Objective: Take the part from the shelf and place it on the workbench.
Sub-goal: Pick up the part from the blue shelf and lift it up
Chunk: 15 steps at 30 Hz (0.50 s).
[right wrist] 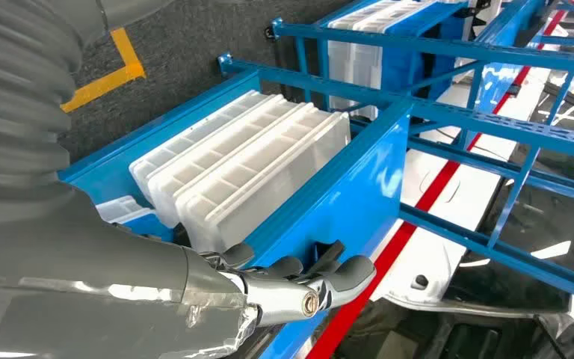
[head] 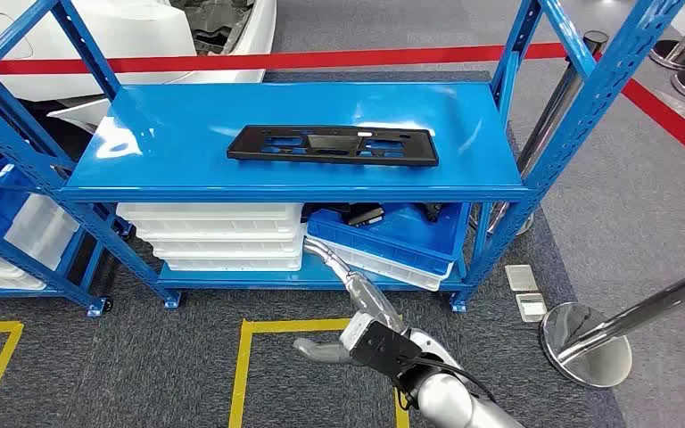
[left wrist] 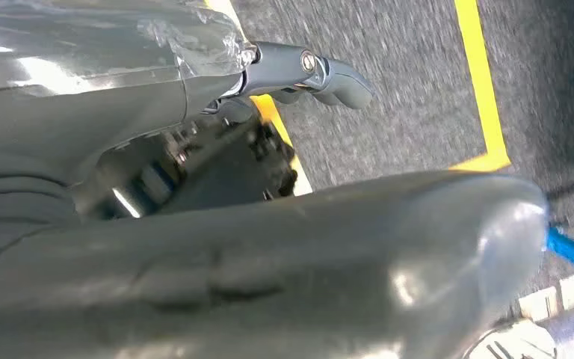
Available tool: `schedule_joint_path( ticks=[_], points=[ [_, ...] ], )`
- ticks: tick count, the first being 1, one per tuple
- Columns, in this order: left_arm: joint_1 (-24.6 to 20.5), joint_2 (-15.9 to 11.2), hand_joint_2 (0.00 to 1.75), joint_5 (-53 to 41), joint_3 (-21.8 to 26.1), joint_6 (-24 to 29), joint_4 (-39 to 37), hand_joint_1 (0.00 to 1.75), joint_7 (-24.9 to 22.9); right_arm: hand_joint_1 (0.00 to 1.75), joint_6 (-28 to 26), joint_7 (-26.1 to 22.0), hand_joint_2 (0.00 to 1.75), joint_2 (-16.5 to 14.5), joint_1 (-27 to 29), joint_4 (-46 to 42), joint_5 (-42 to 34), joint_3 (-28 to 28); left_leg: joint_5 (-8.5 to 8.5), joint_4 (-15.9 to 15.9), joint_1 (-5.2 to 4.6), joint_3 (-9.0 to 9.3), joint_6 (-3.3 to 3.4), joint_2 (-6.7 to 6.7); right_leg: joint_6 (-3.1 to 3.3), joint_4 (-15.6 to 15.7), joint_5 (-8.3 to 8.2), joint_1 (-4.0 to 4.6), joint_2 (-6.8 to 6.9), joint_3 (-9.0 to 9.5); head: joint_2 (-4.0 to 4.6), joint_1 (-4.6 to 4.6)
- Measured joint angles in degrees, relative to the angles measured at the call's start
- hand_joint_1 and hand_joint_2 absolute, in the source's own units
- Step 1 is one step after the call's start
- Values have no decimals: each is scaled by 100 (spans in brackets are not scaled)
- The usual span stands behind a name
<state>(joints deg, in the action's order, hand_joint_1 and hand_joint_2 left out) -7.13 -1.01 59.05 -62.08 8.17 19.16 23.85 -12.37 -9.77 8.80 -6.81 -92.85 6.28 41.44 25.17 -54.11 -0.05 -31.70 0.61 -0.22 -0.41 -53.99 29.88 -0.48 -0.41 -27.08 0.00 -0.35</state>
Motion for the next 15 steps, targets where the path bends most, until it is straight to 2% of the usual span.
schedule_joint_path(
  ticks=[2, 3, 5, 6, 7, 8, 9, 10, 11, 12, 13, 15],
  points=[
    [-6, 0, 0, 4, -8, 0, 2, 0, 2, 0, -3, 1, 175, 3, 2, -1, 5, 0, -3, 47, 16, 48, 13, 1, -27, -167, 99, 3, 7, -57, 0, 17],
    [-13, 0, 0, 8, -19, 0, 3, 0, 4, 0, -8, 4, 175, 7, 5, -2, 10, 0, -5, 85, 37, 88, 27, 3, -49, -426, 234, 6, 11, -177, 0, 37],
    [-23, 0, 0, 20, -40, -3, 3, 0, 6, 0, -18, 19, 175, 15, 27, -1, 25, 1, 23, 97, 33, 128, 63, 9, -83, -1236, 558, 0, 15, -625, 0, 86],
    [-24, 0, 0, 27, -51, -6, 3, 0, 7, 0, -22, 33, 175, 21, 45, 0, 34, 1, 42, 95, 32, 143, 70, 8, -95, -1593, 647, -2, 15, -851, 0, 104],
    [-22, 0, 0, 34, -63, -10, 3, 0, 7, 0, -27, 48, 175, 30, 62, 0, 44, 1, 67, 92, 32, 167, 72, 5, -102, -1752, 612, -5, 16, -991, 0, 125],
    [-21, 0, 0, 39, -75, -17, 3, 0, 7, 0, -32, 61, 175, 40, 72, 0, 54, 1, 95, 89, 32, 200, 68, -2, -100, -1675, 459, -7, 16, -1015, 0, 148],
    [-21, 0, 0, 42, -87, -24, 3, 0, 7, 0, -35, 73, 175, 48, 76, 0, 64, 1, 128, 88, 32, 246, 58, -9, -90, -1379, 214, -8, 16, -927, 0, 176],
    [-21, 1, 0, 43, -97, -32, 3, 0, 7, 0, -37, 81, 175, 55, 77, 0, 73, 1, 163, 87, 33, 295, 43, -15, -68, -952, -62, -6, 14, -771, 0, 209],
    [-25, 3, 0, 44, -106, -38, 3, 0, 7, 0, -36, 88, 175, 57, 77, 0, 79, 1, 204, 79, 24, 334, 18, -19, -41, -556, -250, 7, 11, -614, 0, 233],
    [-32, 4, 0, 46, -113, -42, 3, 0, 8, 0, -36, 96, 175, 58, 77, -1, 84, 1, 239, 73, 18, 360, -9, -21, -11, -272, -361, 17, 9, -500, 0, 246],
    [-39, 6, 0, 49, -120, -43, 3, 0, 9, 0, -34, 104, 175, 61, 79, -1, 86, 1, 268, 71, 15, 375, -37, -21, 22, -125, -388, 29, 6, -441, 0, 247],
    [-53, 6, 0, 56, -132, -44, 3, 0, 11, 0, -33, 118, 175, 70, 82, -2, 89, 1, 303, 82, 19, 393, -99, -20, 83, -82, -353, 38, 2, -419, 0, 231]
  ],
)
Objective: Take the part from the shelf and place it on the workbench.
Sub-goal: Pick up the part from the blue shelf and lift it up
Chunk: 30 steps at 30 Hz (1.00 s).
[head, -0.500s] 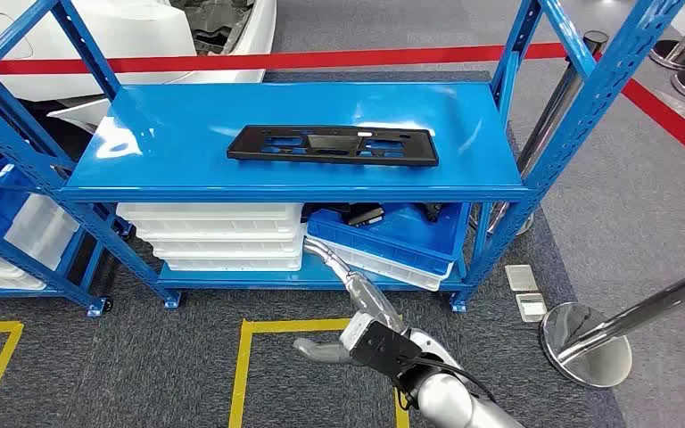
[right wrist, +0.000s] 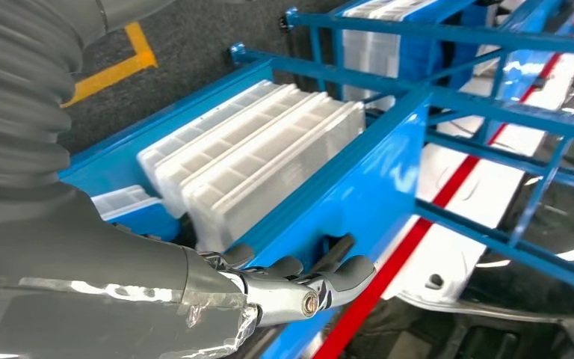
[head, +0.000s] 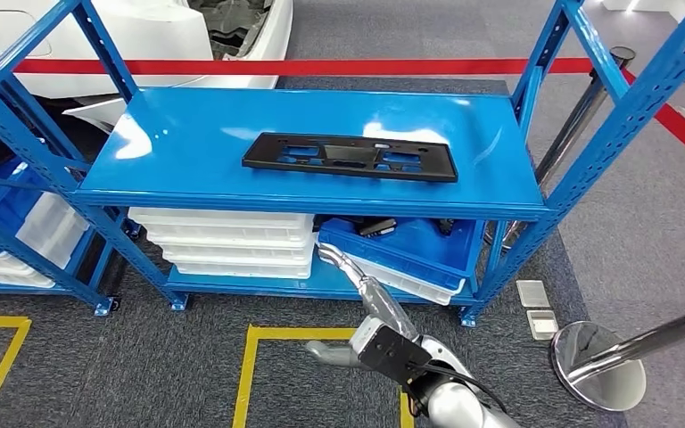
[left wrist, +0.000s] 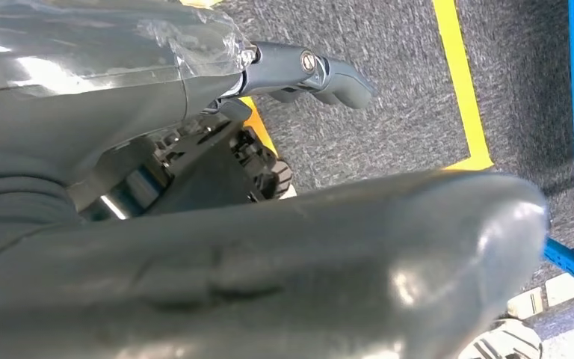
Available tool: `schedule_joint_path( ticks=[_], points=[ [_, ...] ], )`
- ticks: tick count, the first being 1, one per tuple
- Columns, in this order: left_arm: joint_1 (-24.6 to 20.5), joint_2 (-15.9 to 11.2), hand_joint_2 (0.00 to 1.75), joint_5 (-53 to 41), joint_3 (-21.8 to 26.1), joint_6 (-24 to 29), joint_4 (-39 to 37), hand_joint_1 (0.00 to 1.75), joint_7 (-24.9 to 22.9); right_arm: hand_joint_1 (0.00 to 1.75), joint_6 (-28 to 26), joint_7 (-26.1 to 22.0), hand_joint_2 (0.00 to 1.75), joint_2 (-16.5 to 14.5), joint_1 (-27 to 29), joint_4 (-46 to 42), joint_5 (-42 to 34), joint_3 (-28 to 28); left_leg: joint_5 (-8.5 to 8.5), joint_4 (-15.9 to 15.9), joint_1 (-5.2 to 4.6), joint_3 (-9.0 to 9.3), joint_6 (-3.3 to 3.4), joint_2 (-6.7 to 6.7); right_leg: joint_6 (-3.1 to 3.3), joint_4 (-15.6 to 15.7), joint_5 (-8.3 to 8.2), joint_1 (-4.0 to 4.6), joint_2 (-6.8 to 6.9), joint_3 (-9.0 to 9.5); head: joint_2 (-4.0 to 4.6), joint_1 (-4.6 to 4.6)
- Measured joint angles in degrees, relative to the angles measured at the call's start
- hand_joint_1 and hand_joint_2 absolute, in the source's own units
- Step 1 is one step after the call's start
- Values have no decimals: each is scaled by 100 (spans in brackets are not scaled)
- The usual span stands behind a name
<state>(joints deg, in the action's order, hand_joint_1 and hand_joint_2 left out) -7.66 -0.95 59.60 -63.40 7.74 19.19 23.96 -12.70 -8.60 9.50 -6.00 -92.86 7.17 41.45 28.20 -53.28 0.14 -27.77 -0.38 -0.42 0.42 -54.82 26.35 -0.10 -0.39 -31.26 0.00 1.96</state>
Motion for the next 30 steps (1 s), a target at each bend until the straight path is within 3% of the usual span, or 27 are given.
schedule_joint_path(
  ticks=[2, 3, 5, 7, 8, 9, 11, 12, 13, 17, 19, 21, 22, 23, 24, 26, 28, 30],
  points=[
    [-6, -1, 0, 5, -6, 1, 0, 0, 5, 0, 3, 8, 175, 7, -1, -4, 2, -1, 94, -130, 3, -16, -66, 2, 48, 45, 11, -23, 6, 53, 0, -13],
    [-11, -1, 0, 9, -9, 2, 0, 0, 9, 0, 7, 10, 175, 6, -3, -6, 2, -1, 215, -375, 4, -121, -99, 5, 68, 69, 19, -43, 16, 89, 1, -38],
    [-9, -1, 0, 21, -17, 2, 0, 0, 15, 0, 14, 18, 175, 7, -3, -7, 2, -1, 529, -1172, 29, -542, -150, 12, 94, 80, 69, -57, 35, 150, 1, -107],
    [9, -2, 0, 34, -27, 2, 0, 0, 15, 0, 18, 26, 175, 10, 3, -5, 3, -1, 634, -1772, 51, -941, -170, 13, 100, 74, 139, -59, 39, 215, 0, -145],
    [16, -2, 0, 39, -31, 2, 0, 0, 15, 0, 17, 29, 175, 11, 4, -5, 4, -1, 518, -1770, 55, -1000, -165, 13, 95, 71, 180, -61, 35, 264, 0, -160],
    [19, -2, 0, 43, -35, 2, 0, 0, 15, 0, 14, 32, 175, 12, 4, -5, 7, -1, 298, -1541, 55, -948, -151, 13, 86, 71, 225, -63, 31, 328, 0, -174],
    [15, -2, 0, 48, -43, 2, -1, 0, 15, 0, -4, 45, 175, 13, 2, -5, 16, -1, -196, -761, 37, -671, -92, 22, 47, 79, 325, -61, 24, 458, 0, -204],
    [10, -2, 0, 50, -45, 2, -2, 0, 15, 0, -15, 52, 175, 13, 0, -5, 21, -1, -322, -440, 20, -549, -56, 27, 20, 84, 368, -58, 17, 503, 0, -216],
    [5, -1, 0, 51, -48, 1, -2, 0, 16, 0, -27, 60, 175, 14, 0, -5, 26, -1, -358, -251, 1, -477, -21, 33, -9, 103, 397, -56, 11, 533, 0, -222],
    [-5, -1, 0, 52, -52, -20, -3, 0, 20, 0, -83, 90, 175, 31, 3, -8, 83, -9, -269, -48, 8, -314, 108, 29, -138, -12, 436, -68, 11, 579, 1, -204],
    [-16, -1, 0, 53, -55, -38, -6, 0, 20, 0, -112, 108, 175, 54, 0, -10, 108, -19, -240, 4, 18, -208, 165, 28, -168, -555, 678, -74, 15, 310, 1, -164],
    [-22, 3, 0, 51, -65, -48, -9, 0, 20, 0, -132, 123, 175, 82, 19, -9, 118, -28, -186, 10, 14, -150, 200, 28, -190, -1350, 962, -71, 14, -201, 0, -121],
    [-18, 5, 0, 51, -75, -50, -9, 0, 20, 0, -137, 131, 175, 96, 36, -9, 121, -32, -151, 10, 13, -113, 204, 26, -197, -1601, 996, -72, 14, -415, 0, -99],
    [-15, 6, 0, 50, -84, -50, -10, 0, 19, 0, -143, 140, 175, 110, 48, -9, 128, -37, -111, 10, 14, -63, 200, 22, -202, -1640, 907, -72, 15, -532, 0, -74],
    [-12, 7, 0, 50, -91, -50, -11, 0, 19, 0, -152, 152, 175, 123, 56, -10, 140, -45, -66, 9, 16, 1, 190, 17, -197, -1449, 692, -73, 15, -537, 0, -43],
    [-14, 13, 0, 49, -98, -51, -14, 0, 20, 0, -173, 179, 175, 150, 60, -10, 178, -61, 31, 13, 18, 134, 154, 9, -170, -674, 127, -68, 12, -329, 0, 19],
    [-24, 21, 0, 47, -101, -53, -15, 0, 21, 0, -188, 202, 175, 169, 67, -11, 207, -68, 116, 19, 12, 186, 88, 6, -116, -161, -3, -41, 12, -169, 0, 55],
    [-27, 23, 0, 46, -103, -56, -15, 0, 22, 0, -201, 223, 175, 182, 77, -13, 231, -80, 158, -1, -3, 215, 13, 7, -34, -82, 60, -29, 15, -133, 0, 49]
  ],
)
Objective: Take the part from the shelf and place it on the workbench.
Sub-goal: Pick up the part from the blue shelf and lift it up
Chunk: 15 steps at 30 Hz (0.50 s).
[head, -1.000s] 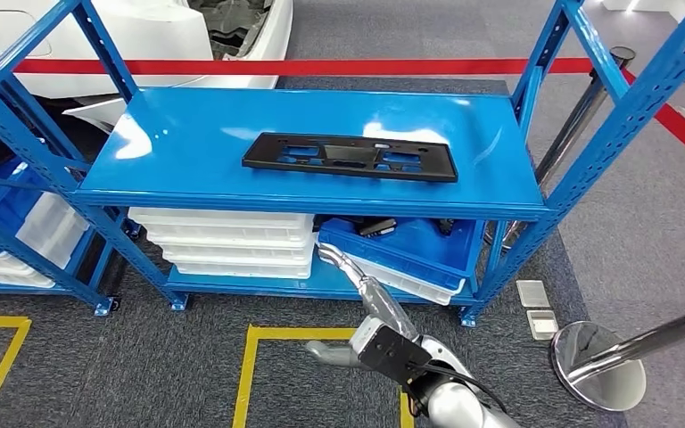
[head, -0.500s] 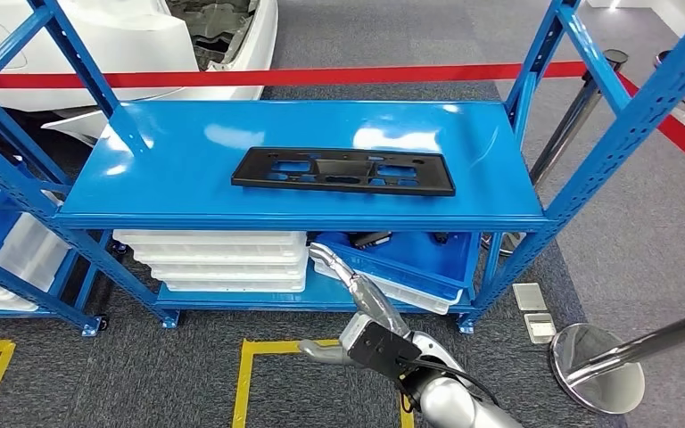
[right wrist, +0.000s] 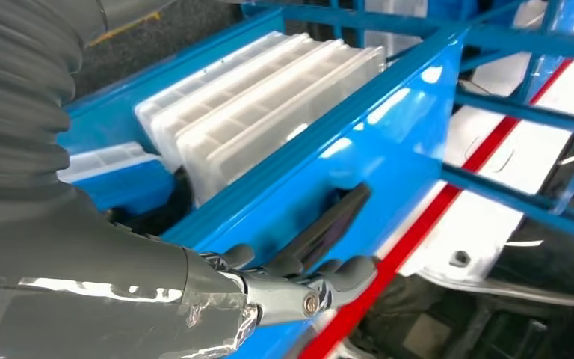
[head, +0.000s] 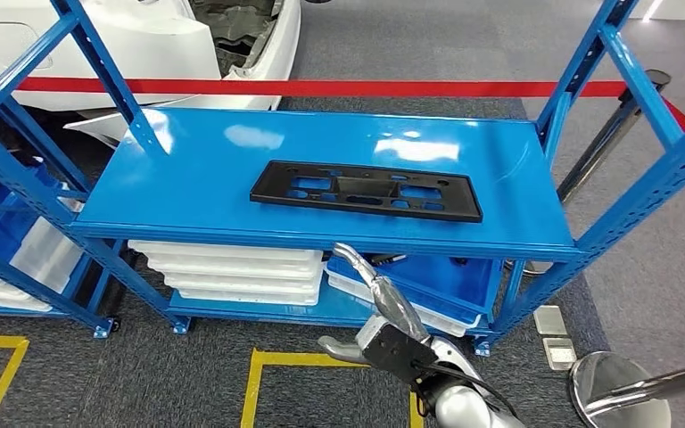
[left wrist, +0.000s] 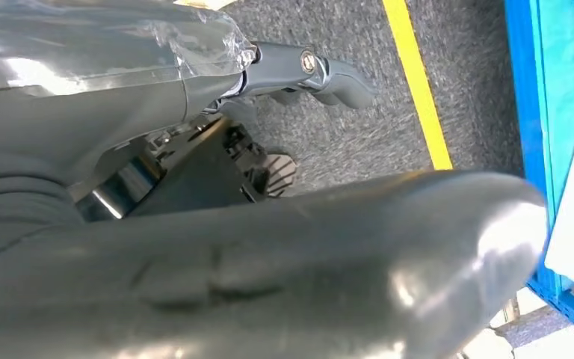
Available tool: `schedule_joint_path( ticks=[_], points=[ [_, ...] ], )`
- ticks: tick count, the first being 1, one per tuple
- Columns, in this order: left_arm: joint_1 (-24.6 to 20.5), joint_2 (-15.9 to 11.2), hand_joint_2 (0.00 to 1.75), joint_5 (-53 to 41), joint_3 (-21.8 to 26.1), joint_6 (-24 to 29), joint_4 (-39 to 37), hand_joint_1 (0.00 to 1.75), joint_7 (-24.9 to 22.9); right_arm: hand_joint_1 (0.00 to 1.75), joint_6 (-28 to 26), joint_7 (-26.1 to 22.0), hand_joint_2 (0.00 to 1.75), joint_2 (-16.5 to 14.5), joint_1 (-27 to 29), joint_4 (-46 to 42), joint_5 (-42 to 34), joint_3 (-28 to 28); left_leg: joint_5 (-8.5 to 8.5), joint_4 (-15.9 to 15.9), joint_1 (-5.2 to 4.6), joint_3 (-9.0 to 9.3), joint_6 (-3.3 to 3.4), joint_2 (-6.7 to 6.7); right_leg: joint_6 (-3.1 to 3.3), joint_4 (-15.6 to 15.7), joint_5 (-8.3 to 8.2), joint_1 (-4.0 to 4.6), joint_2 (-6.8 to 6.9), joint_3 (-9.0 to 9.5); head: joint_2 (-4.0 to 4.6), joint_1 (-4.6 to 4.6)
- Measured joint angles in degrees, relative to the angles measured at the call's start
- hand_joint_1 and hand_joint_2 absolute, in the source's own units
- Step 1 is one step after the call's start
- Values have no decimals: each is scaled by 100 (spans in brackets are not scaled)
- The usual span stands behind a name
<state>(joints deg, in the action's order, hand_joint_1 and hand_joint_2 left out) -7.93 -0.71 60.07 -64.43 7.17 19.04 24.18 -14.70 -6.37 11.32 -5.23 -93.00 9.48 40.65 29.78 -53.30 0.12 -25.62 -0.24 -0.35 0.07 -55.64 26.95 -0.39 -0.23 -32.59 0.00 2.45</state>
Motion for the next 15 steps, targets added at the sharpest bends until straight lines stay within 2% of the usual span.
schedule_joint_path(
  ticks=[2, 3, 4, 6, 7, 8, 9, 10, 11, 12, 14, 15],
  points=[
    [-4, 1, 0, -1, -1, -3, -1, 0, 2, 0, -34, 39, 175, 16, 5, -15, 52, -35, 55, -122, -3, 28, -59, 7, 75, 28, -69, -27, 1, 82, 0, -22],
    [-10, 0, 0, 0, -1, -3, -2, 0, 4, 0, -59, 68, 175, 26, 3, -30, 87, -57, 128, -303, 2, -41, -86, 9, 103, 37, -52, -36, 2, 134, 0, -49],
    [-14, 0, 0, 1, -1, -3, -2, 0, 5, 0, -87, 102, 175, 34, 2, -47, 125, -75, 250, -610, 11, -196, -113, 12, 123, 46, -32, -44, 2, 178, 0, -80],
    [-5, 1, 0, 4, -1, -3, -2, 0, 6, 0, -147, 188, 175, 63, 25, -76, 202, -117, 554, -1400, 27, -688, -150, 13, 152, 48, 37, -40, 0, 243, 0, -148],
    [9, 1, 0, 5, -2, -3, -2, 0, 7, 0, -182, 241, 175, 86, 49, -91, 246, -149, 651, -1695, 32, -918, -156, 13, 156, 48, 79, -37, -3, 283, 0, -167],
    [24, 1, 0, 5, -3, -3, -2, 0, 8, 0, -217, 293, 175, 112, 78, -110, 292, -187, 642, -1801, 33, -1064, -154, 13, 157, 48, 125, -34, -7, 337, 0, -179],
    [35, 1, 0, 7, -4, -3, -3, 0, 10, 0, -255, 341, 175, 140, 105, -136, 340, -229, 507, -1690, 31, -1109, -139, 13, 153, 49, 175, -31, -12, 404, 0, -194],
    [39, 1, 0, 8, -4, -3, -3, 0, 13, 0, -285, 379, 175, 167, 126, -167, 383, -269, 262, -1388, 19, -1061, -108, 13, 145, 53, 227, -27, -16, 482, 0, -209],
    [40, 1, 0, 9, -5, -3, -5, 0, 16, 0, -310, 411, 175, 192, 145, -202, 423, -310, -57, -982, -4, -967, -60, 16, 136, 65, 277, -27, -18, 555, 0, -226],
    [38, 1, 0, 13, -5, -4, -14, 0, 18, 0, -336, 440, 175, 217, 164, -232, 462, -351, -286, -640, -35, -890, -5, 19, 121, 78, 322, -24, -22, 624, 0, -239],
    [41, -1, 0, 15, -5, -9, -30, 0, 26, 0, -371, 489, 175, 266, 207, -285, 523, -428, -484, -246, -91, -810, 94, 12, 71, 115, 373, -30, -36, 709, 0, -264],
    [43, -1, 0, 15, -6, -14, -36, 0, 29, 0, -381, 506, 175, 288, 232, -309, 551, -463, -456, -196, -101, -788, 128, 7, 30, 116, 364, -29, -43, 742, 0, -269]
  ],
)
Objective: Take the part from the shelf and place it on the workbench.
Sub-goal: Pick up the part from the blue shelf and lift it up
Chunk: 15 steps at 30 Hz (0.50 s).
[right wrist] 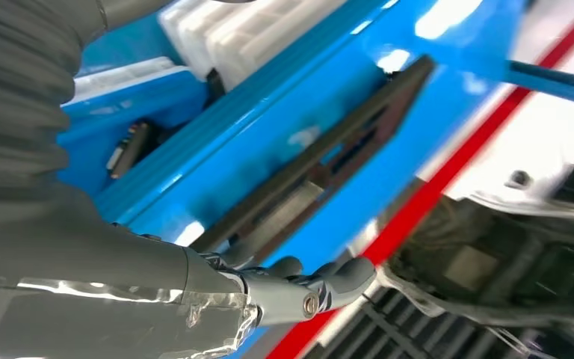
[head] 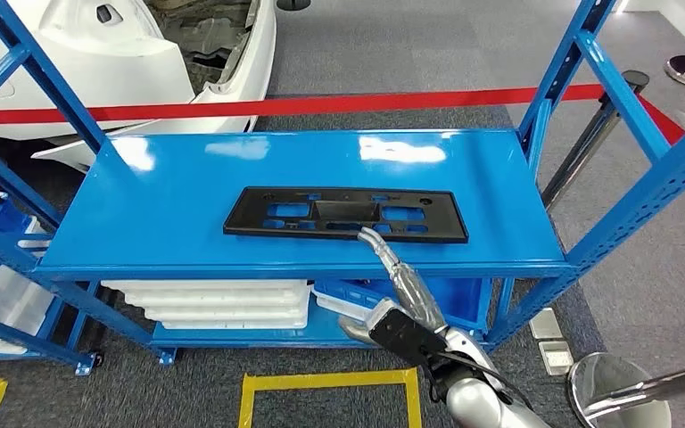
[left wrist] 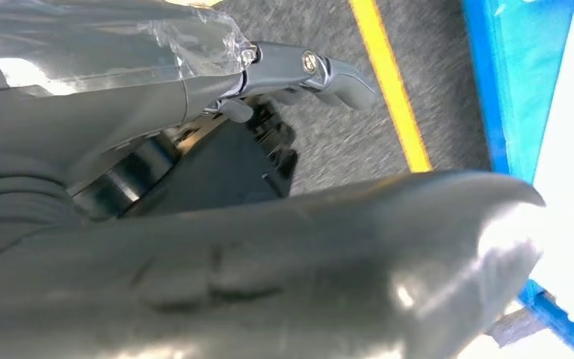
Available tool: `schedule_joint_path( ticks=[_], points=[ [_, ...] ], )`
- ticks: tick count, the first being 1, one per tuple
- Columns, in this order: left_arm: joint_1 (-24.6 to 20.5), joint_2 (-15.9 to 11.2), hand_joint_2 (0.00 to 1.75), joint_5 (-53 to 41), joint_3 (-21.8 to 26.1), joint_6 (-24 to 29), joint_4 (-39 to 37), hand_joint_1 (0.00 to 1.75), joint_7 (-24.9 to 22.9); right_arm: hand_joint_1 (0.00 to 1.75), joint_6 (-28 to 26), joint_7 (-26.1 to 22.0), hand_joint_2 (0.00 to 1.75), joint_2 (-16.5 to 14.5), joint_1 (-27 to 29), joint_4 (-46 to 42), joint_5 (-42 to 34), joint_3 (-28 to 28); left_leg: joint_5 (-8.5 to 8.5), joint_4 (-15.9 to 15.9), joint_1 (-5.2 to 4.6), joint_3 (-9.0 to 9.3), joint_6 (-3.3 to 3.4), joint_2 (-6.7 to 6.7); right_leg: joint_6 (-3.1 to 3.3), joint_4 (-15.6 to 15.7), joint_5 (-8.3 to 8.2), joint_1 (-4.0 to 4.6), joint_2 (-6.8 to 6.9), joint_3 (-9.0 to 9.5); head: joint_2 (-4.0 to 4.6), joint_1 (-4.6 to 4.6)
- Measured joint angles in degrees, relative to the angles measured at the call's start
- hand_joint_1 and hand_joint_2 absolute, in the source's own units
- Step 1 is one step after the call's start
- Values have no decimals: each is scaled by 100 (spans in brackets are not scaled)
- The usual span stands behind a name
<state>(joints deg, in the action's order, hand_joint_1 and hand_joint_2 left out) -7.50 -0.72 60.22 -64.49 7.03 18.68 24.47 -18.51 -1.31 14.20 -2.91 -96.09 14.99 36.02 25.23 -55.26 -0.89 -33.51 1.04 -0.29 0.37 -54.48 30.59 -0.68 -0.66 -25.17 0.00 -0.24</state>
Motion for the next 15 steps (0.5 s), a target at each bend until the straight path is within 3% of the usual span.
schedule_joint_path(
  ticks=[2, 4, 7, 8, 9, 12, 14, 15],
  points=[
    [-6, 2, 0, -1, -1, -20, -2, 0, 11, 0, -4, 20, 175, 47, 35, -60, 44, -66, -44, 124, 32, 153, 48, -7, -67, -58, 1, 6, 1, 46, 0, -4],
    [-32, 4, 0, 1, -1, -36, -8, 0, 18, 0, -4, 31, 175, 85, 37, -110, 67, -119, -32, 203, 68, 316, 86, -3, -109, -443, 154, 11, 11, -117, 0, 25],
    [-43, 10, 0, -2, -1, -56, -15, 0, 19, 0, -2, 51, 175, 132, 69, -142, 88, -172, 59, 222, 77, 413, 122, 0, -158, -1484, 600, -12, 17, -821, 0, 92],
    [-38, 13, 0, -4, -1, -67, -17, 0, 19, 0, 0, 58, 175, 148, 84, -146, 102, -184, 103, 222, 83, 455, 114, -3, -176, -1630, 645, -21, 18, -997, 0, 111],
    [-34, 13, 0, -6, -1, -77, -20, 0, 19, 0, 2, 67, 175, 161, 93, -151, 120, -193, 154, 222, 93, 515, 99, -7, -195, -1562, 556, -30, 21, -1073, 0, 132],
    [-43, 13, 0, -13, -1, -95, -28, 0, 20, 0, 10, 94, 175, 193, 102, -164, 153, -215, 328, 208, 126, 728, 13, -21, -222, -565, -248, -53, 28, -915, 0, 206],
    [-54, 13, 0, -27, -1, -107, -34, 0, 24, 0, 26, 106, 175, 208, 121, -171, 159, -231, 427, 194, 127, 794, -69, -26, -158, -197, -485, -40, 34, -852, 0, 241],
    [-61, 13, 0, -38, -1, -114, -38, 0, 27, 0, 36, 110, 175, 212, 131, -176, 159, -238, 457, 180, 120, 819, -105, -28, -105, -180, -462, -29, 40, -851, 0, 241]
  ],
)
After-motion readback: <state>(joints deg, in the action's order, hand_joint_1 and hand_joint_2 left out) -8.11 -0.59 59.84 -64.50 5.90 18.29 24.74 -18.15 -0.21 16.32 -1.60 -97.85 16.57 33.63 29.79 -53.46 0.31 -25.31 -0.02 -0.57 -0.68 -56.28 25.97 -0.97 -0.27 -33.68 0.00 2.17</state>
